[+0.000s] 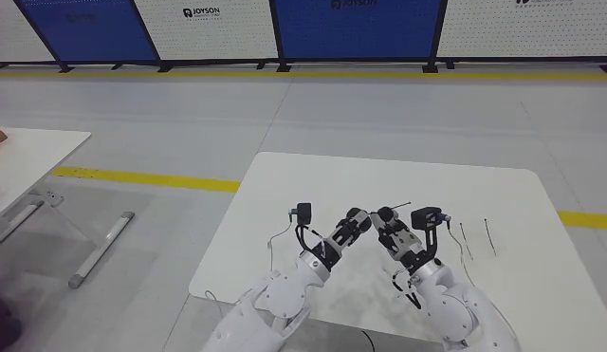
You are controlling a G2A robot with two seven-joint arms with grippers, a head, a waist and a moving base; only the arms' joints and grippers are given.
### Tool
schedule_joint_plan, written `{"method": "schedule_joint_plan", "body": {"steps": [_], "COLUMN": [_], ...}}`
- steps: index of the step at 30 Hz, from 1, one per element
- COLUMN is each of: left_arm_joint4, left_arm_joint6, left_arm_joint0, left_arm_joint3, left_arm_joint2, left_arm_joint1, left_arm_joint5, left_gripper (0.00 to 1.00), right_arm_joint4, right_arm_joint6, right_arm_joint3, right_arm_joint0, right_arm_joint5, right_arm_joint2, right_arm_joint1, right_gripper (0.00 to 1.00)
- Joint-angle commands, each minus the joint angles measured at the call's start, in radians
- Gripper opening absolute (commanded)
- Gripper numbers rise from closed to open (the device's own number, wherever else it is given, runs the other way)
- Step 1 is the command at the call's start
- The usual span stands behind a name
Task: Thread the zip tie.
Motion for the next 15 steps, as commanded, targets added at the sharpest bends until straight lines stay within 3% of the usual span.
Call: {"method": "schedule_joint_plan", "body": {"steps": [1,4,6,15], "left_arm_joint4": [0.004,0.008,0.009,0.011], "left_arm_joint6": [0.002,0.005,0.006,0.012], "left_arm_joint0": [0.000,0.000,0.000,-0.001], "left_arm_joint3": [0.000,0.001,0.002,0.005], "left_arm_joint2": [0.001,0.002,0.003,0.007], "left_arm_joint1": [0.000,-0.001,-0.001,-0.003], "left_arm_joint5": [0.000,0.000,0.000,-0.003], "left_gripper": [0.00,0.00,0.00,0.00], "right_arm_joint4": [-0.001,-0.001,-0.001,-0.003], "right_arm_joint6": [-0.003,-0.006,-0.007,-0.007], "right_arm_joint3": [0.000,0.001,0.001,0.004], "right_arm_joint0": [0.000,-0.002,-0.004,-0.008], "right_arm_joint5": [-0.002,-0.006,-0.009,-0.018], "right_arm_joint2": [-0.001,-0.001,0.000,0.003], "right_arm_joint1": [0.000,0.001,0.001,0.004], "right_gripper": [0.18,0.11,0.01,0.00]}}
